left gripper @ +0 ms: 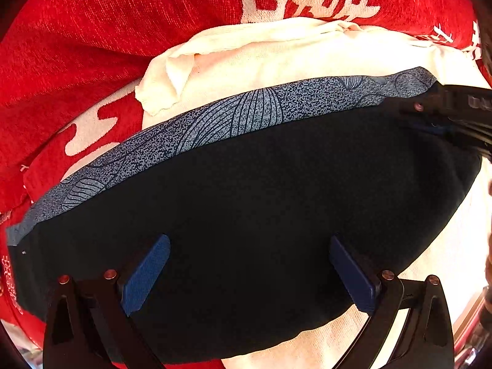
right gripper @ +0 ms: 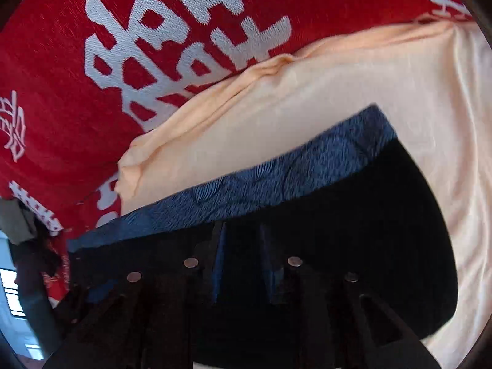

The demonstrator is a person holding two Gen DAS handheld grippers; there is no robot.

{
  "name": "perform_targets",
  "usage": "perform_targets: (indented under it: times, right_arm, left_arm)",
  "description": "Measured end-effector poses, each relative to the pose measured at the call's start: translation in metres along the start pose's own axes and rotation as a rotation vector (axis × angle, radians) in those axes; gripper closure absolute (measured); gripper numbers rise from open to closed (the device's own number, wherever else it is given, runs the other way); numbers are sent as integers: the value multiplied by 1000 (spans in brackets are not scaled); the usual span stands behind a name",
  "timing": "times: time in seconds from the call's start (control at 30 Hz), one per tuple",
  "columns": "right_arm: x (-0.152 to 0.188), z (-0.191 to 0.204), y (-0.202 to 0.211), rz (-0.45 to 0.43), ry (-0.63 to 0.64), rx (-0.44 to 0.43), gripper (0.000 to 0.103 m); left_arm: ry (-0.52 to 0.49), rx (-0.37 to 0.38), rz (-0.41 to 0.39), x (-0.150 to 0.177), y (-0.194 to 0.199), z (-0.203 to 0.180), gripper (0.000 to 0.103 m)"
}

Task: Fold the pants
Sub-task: 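Press the folded trousers flat with the right gripper near the waistband, then grasp the end of the black trouser strip with the right gripper and lift it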

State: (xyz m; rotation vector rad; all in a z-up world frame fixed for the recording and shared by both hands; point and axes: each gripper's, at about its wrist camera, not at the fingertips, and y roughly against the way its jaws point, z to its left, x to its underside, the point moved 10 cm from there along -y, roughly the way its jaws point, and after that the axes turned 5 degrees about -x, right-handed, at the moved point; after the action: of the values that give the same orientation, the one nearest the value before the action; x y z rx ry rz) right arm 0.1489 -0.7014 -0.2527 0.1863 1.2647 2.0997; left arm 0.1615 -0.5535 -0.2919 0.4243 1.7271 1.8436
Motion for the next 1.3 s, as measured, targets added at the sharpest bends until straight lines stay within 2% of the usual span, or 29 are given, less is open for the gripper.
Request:
perform_targets:
  times: [0.13, 0.23, 0.33, 0.4, 0.53, 0.67, 0.8, 1.03, 1.13, 1.17, 1.2, 1.23, 1.27, 1.3]
  right_arm:
    - [-19, -44, 28, -107, -96, 157, 82]
    - [-19, -62, 51, -135, -234, 73, 77]
    - [2, -62, 74, -144, -287, -20, 64]
    - [22, -59, 83, -143, -340, -108, 59]
    - [74, -53, 81, -99, -457, -235, 59]
    - [103, -52, 61, -64, -486, -253, 59]
    - [108, -63, 66, -103, -497, -294, 59]
    - [64, -61, 51, -228, -520, -401, 59]
    - [50, -58, 46, -251, -539, -424, 59]
    - [45, -57, 44, -244, -573, -440, 63]
    - [44, -57, 45, -242, -591, -446, 71]
    - [43, -58, 47, -240, -610, -448, 89]
    - [42, -55, 51, -241, -609, -453, 89]
    - [41, -51, 56, -243, -592, -454, 89]
  left_arm:
    - [4, 10, -2, -1, -3, 4, 0]
    - [9, 11, 2, -2, -3, 4, 0]
    - [11, 11, 4, -4, -5, 4, 0]
    - [10, 13, 4, -5, -5, 4, 0]
    - [9, 13, 5, -4, -6, 9, 0]
    - [8, 13, 4, -3, -4, 10, 0]
    - [15, 18, -6, 3, -2, 8, 0]
    - [21, 22, -25, 6, -1, 9, 0]
    - [22, 30, -30, 8, -2, 9, 0]
    - [24, 34, -25, 8, -1, 10, 0]
    - [33, 35, -22, 7, 2, 12, 3]
    - [53, 29, -37, 4, 9, 17, 20]
    - [62, 27, -52, 3, 15, 21, 31]
    - [64, 24, -63, 2, 20, 24, 32]
